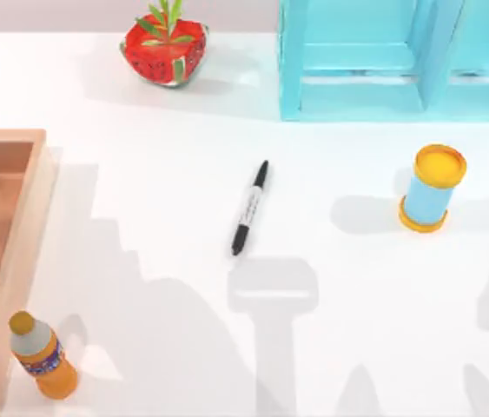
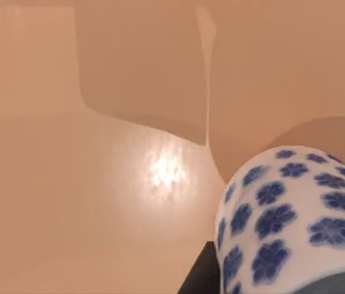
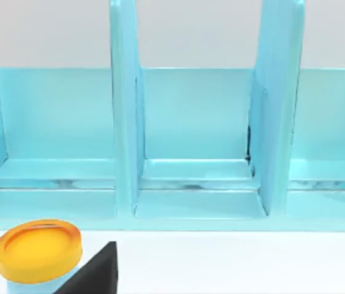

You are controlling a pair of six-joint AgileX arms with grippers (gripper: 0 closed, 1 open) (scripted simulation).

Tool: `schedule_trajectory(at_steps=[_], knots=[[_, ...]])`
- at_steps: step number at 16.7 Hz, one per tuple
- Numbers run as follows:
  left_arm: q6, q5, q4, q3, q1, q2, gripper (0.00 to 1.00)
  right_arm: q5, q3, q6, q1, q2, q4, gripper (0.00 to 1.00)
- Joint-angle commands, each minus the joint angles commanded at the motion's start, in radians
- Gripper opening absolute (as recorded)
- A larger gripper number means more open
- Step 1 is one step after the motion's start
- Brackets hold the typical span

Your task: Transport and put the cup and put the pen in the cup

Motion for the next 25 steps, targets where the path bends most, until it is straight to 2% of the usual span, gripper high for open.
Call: schedule_trajectory(at_steps=[6,13,17,25], knots=[[-0.134,0.013,-0.241,0.150,-0.092,-0.031,0.00,0.000,0.000,0.000,0.000,0.000,0.000,1.00],[-0.357,0.022,-0.521,0.339,-0.343,-0.021,0.00,0.000,0.000,0.000,0.000,0.000,0.000,1.00],[-0.439,0.005,-0.555,0.448,-0.447,-0.067,0.00,0.000,0.000,0.000,0.000,0.000,0.000,1.00],[-0.469,0.001,-0.518,0.460,-0.481,-0.036,0.00,0.000,0.000,0.000,0.000,0.000,0.000,1.00]])
